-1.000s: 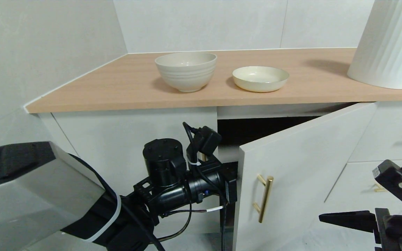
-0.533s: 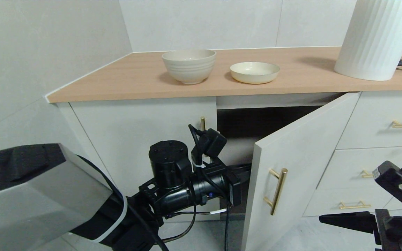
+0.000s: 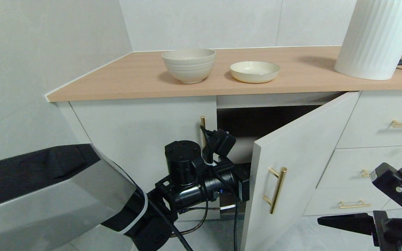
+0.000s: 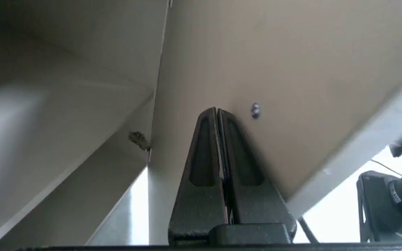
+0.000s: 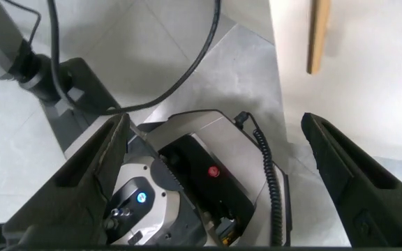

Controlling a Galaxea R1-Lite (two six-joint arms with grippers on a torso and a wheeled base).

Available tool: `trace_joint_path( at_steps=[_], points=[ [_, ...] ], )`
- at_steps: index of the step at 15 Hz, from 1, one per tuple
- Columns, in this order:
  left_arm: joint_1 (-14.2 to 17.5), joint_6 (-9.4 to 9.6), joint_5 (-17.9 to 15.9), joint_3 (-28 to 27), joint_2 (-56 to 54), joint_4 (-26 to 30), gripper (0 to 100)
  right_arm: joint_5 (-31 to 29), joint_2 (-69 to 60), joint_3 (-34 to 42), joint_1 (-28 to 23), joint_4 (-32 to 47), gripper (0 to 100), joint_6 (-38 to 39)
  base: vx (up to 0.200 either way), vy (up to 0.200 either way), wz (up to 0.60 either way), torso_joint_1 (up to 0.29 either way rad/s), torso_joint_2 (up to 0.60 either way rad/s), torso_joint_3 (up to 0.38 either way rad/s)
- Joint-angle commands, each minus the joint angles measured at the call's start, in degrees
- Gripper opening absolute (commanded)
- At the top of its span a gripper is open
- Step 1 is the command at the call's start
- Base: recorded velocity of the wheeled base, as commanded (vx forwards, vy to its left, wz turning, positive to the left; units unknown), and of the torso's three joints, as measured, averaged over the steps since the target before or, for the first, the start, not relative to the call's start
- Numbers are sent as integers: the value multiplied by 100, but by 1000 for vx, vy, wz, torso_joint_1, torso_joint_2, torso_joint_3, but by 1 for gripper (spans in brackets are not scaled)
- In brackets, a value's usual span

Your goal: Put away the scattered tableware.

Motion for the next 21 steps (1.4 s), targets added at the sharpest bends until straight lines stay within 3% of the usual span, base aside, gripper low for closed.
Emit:
trace_joint_path(
  at_steps=[1, 11, 15, 17, 19, 21],
  points=[
    [-9, -8, -1, -37, 52, -4, 0, 3, 27, 2, 11, -2, 100, 1, -200, 0, 0, 17, 7, -2],
    [-27, -17, 157, -98, 87, -4, 0, -5, -25, -16, 28, -11, 100, -7, 0, 0, 0, 0, 0, 0],
    [-88, -35, 280, -573, 228, 401, 0, 12, -104, -16, 81, -19, 100, -7, 0, 0, 0, 0, 0, 0],
    [-413, -35, 421, -836, 272, 620, 0, 56, -307, -7, 231, -28, 100, -7, 0, 0, 0, 0, 0, 0],
    [-1486, -96, -63, -757, 158, 559, 0, 698, -1124, 19, 468, -19, 100, -7, 0, 0, 0, 0, 0, 0],
    [-1951, -237, -581, -546, 8, 480, 0, 1392, -1528, -16, 327, -19, 100, -16, 0, 0, 0, 0, 0, 0]
  ],
)
